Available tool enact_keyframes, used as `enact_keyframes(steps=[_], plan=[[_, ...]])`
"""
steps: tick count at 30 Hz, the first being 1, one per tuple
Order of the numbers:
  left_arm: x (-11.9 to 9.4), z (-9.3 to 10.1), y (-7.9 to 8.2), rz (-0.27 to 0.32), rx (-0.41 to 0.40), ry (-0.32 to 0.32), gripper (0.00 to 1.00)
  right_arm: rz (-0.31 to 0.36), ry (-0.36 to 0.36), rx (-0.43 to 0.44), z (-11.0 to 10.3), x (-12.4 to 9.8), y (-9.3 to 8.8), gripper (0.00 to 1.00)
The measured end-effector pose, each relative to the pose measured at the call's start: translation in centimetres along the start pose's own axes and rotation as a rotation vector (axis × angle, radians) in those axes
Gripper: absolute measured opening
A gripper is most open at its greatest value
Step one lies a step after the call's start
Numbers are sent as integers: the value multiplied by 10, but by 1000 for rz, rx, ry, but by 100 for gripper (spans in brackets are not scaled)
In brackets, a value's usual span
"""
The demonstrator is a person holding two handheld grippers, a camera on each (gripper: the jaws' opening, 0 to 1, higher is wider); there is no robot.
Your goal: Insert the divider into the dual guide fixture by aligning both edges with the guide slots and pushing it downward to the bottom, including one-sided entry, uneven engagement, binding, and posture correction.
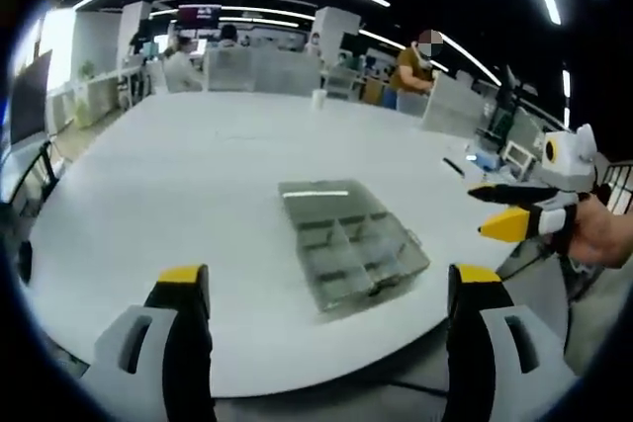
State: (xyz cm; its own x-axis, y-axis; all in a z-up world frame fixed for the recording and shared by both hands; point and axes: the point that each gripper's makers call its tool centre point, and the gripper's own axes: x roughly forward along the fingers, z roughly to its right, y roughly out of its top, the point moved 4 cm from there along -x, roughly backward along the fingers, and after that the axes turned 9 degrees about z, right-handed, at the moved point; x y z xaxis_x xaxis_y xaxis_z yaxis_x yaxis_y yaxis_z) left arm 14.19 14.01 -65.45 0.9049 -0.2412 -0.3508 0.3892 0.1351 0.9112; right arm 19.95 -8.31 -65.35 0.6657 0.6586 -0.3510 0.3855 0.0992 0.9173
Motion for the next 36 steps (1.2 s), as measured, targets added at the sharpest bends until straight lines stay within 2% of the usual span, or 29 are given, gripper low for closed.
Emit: enact_keyframes(steps=[23,36], plan=[[-3,0,-5,-30,19,-2,99,-9,-40,46,11,-14,-22,96],[-5,-1,-6,-39,13,-1,98,-13,-39,52,11,-14,-23,95]])
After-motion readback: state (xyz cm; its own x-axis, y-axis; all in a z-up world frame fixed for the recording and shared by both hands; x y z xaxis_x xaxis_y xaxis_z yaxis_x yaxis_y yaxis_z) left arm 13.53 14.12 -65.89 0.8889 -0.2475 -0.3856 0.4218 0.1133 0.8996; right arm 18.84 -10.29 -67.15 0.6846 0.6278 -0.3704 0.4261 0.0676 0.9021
